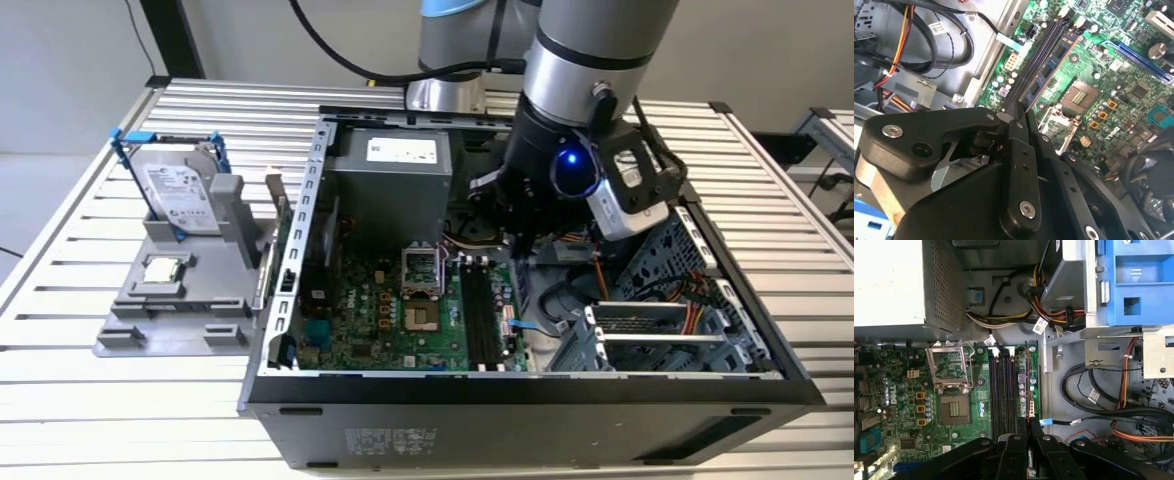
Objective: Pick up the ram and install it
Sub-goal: 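Insert the ram into the slot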
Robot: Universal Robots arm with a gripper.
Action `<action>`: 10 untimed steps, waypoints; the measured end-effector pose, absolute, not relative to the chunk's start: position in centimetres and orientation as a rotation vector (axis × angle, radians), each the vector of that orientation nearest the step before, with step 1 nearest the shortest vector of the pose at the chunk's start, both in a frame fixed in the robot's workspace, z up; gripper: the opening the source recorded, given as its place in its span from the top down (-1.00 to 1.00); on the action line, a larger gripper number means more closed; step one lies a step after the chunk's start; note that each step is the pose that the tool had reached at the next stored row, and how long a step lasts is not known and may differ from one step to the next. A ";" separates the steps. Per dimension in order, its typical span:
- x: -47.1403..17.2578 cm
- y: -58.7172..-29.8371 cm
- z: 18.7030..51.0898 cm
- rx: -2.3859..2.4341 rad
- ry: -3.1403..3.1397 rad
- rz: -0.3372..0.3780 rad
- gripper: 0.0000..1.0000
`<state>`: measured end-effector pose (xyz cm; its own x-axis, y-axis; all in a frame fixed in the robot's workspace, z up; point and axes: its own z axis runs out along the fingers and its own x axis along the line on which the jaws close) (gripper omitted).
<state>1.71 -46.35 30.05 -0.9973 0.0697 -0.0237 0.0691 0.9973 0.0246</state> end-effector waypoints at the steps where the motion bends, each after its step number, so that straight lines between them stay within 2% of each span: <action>1: 1.7 -46.4 29.9 0.108 3.115 0.037 1.00; 10: 1.5 -46.3 28.2 0.051 3.117 0.038 1.00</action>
